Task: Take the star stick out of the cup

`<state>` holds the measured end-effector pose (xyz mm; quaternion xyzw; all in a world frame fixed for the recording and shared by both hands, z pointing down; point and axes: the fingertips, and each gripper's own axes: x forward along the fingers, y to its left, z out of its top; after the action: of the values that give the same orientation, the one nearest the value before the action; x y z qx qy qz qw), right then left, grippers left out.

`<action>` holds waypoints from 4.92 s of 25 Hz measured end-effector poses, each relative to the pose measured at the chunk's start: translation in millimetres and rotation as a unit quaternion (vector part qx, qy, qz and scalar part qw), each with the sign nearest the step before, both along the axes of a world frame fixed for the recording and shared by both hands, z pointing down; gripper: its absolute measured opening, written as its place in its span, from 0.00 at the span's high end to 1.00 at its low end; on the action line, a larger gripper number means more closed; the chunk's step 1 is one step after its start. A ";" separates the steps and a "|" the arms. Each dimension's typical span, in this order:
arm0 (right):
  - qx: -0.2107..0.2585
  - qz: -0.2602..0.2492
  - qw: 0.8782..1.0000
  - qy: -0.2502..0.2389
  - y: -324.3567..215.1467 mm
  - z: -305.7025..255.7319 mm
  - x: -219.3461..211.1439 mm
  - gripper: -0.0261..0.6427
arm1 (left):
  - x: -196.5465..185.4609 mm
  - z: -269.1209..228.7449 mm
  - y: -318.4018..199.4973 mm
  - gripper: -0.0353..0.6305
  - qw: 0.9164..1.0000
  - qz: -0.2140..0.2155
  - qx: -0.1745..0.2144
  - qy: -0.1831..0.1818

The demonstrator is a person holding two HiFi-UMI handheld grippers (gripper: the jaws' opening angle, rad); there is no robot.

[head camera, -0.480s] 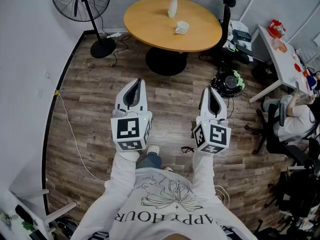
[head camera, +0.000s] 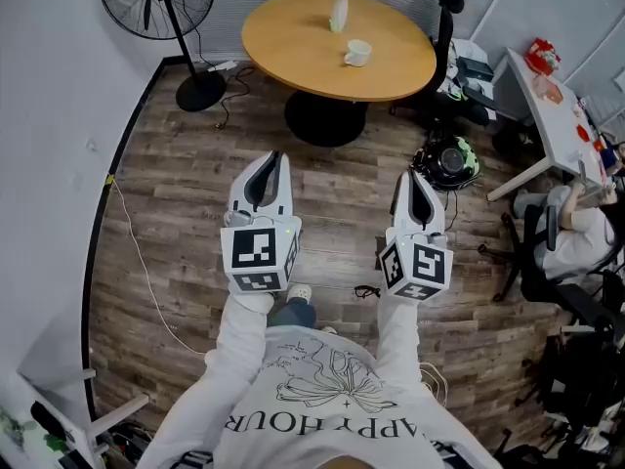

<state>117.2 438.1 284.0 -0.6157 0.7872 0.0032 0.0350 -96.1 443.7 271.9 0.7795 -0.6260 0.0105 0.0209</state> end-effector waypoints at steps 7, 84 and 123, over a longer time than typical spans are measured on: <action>0.011 0.003 1.000 0.002 -31.6 -4.0 -6.6 0.95 | -2.7 -0.6 -35.4 0.94 1.000 0.011 0.007 0.003; -0.031 -0.064 0.997 -0.009 -541.1 36.5 36.0 0.95 | 48.7 59.1 -530.3 0.84 0.997 -0.014 -0.065 0.042; -0.100 -0.018 0.995 -0.005 -759.0 115.1 2.8 0.95 | 35.7 182.7 -769.6 0.80 0.975 0.062 -0.197 0.079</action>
<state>120.0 -320.9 399.1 -0.6022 0.7940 -0.0797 -0.0228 -60.4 -325.9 454.5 0.7957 -0.5585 0.0736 0.2223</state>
